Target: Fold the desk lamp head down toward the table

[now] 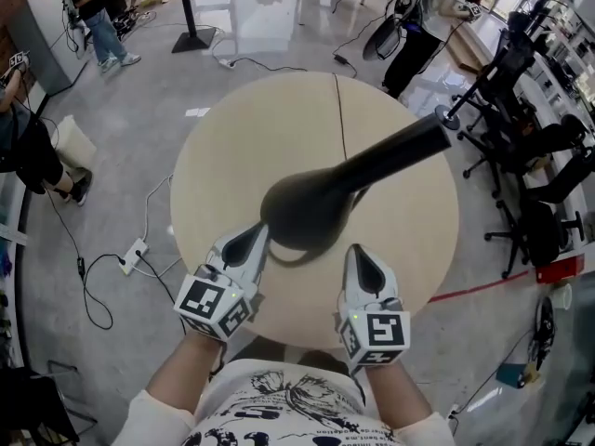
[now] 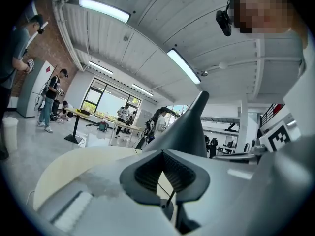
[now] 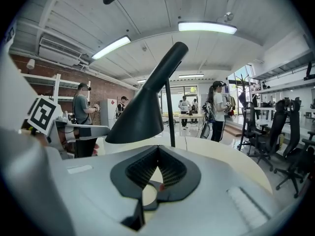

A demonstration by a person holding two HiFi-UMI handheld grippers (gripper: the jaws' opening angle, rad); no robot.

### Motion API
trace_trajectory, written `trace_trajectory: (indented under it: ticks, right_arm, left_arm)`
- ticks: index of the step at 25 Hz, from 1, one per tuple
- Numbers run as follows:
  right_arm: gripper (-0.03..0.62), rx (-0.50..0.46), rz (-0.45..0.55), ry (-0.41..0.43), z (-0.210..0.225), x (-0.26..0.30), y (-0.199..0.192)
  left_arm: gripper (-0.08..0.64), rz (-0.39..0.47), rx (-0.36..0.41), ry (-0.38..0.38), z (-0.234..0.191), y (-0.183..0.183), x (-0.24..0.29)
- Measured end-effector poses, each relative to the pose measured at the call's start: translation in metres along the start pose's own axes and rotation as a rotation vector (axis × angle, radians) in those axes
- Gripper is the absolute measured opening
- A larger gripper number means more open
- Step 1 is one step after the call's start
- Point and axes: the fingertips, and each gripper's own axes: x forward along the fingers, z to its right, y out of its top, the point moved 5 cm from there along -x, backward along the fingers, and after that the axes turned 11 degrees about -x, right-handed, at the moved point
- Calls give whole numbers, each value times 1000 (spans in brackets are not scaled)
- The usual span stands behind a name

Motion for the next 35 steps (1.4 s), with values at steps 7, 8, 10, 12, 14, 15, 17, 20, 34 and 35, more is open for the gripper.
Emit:
trace_trajectory:
  ticks: [7,8,10,12,14,15,17,20,34,35]
  right_arm:
    - [8,13,1,24,2,-2,-2]
    - [9,12,3,32,3,-5,-2]
    - [9,10,12,48,5,-10,-1]
    - [8,0,28,71,8,-18,1]
    - [8,-15,47,97,12,-28,5]
    - [8,-22,56,111,13,-33,7]
    - [8,-36,73,145,15,-45,8]
    - [9,-59,105,192,19,-68,6]
    - [9,-136,178,314,37,-160,-20]
    - [9,-136,178,319,35,-166,-23]
  left_arm:
    - [6,27,41,2,10,10,-7]
    - [6,36,52,7,14,12,-10]
    - [6,51,66,24,24,16,-19]
    - [6,61,69,47,37,15,-27]
    - [6,66,78,71,55,11,-35]
    - [6,67,82,84,65,8,-38]
    - [6,70,78,114,82,-1,-46]
    - [6,90,62,164,109,-17,-58]
    - [6,174,77,316,211,-74,-123]
    - [6,183,78,321,213,-76,-129]
